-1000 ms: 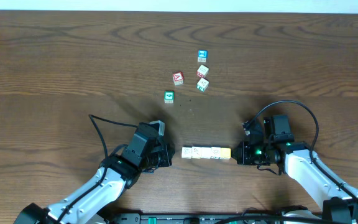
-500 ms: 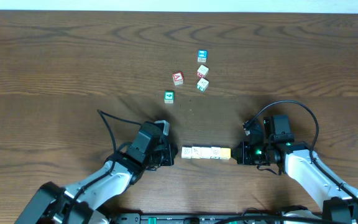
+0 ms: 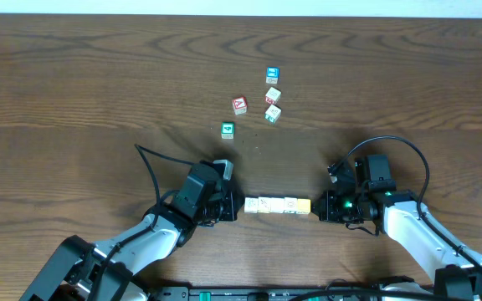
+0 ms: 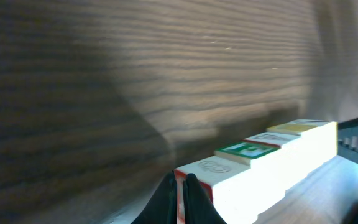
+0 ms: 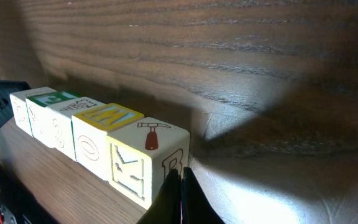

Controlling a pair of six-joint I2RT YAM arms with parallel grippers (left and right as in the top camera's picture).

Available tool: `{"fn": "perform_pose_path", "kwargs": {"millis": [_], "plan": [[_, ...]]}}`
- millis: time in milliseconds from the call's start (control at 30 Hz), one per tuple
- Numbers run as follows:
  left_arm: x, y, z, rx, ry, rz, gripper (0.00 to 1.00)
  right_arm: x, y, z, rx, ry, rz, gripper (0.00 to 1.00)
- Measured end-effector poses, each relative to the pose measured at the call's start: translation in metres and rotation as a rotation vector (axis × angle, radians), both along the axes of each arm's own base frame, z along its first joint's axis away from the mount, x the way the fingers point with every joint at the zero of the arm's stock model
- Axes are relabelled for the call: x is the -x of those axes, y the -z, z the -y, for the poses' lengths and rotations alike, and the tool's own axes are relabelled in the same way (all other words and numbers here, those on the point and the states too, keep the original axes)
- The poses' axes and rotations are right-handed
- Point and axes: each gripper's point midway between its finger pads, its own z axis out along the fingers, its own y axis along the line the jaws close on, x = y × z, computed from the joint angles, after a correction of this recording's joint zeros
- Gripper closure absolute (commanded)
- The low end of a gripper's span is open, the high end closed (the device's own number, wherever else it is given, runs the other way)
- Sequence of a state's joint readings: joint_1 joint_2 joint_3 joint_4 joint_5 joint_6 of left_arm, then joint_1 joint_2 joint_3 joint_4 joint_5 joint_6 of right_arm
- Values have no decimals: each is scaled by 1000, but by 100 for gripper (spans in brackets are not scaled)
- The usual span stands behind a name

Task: Lift 5 blocks
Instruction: 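Lower both grippers to the row ends, left and right sides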

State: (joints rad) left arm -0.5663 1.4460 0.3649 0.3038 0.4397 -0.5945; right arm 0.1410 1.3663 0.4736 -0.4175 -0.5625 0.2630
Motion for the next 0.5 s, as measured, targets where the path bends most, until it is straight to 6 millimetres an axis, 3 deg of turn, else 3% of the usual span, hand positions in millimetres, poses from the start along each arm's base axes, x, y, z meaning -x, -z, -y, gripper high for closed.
{"fn": "perform_pose_path", "kwargs": {"millis": [500], "plan": [[0,0,1,-9,17,21,93,-2,2,-6,41,-28,31,99]]}}
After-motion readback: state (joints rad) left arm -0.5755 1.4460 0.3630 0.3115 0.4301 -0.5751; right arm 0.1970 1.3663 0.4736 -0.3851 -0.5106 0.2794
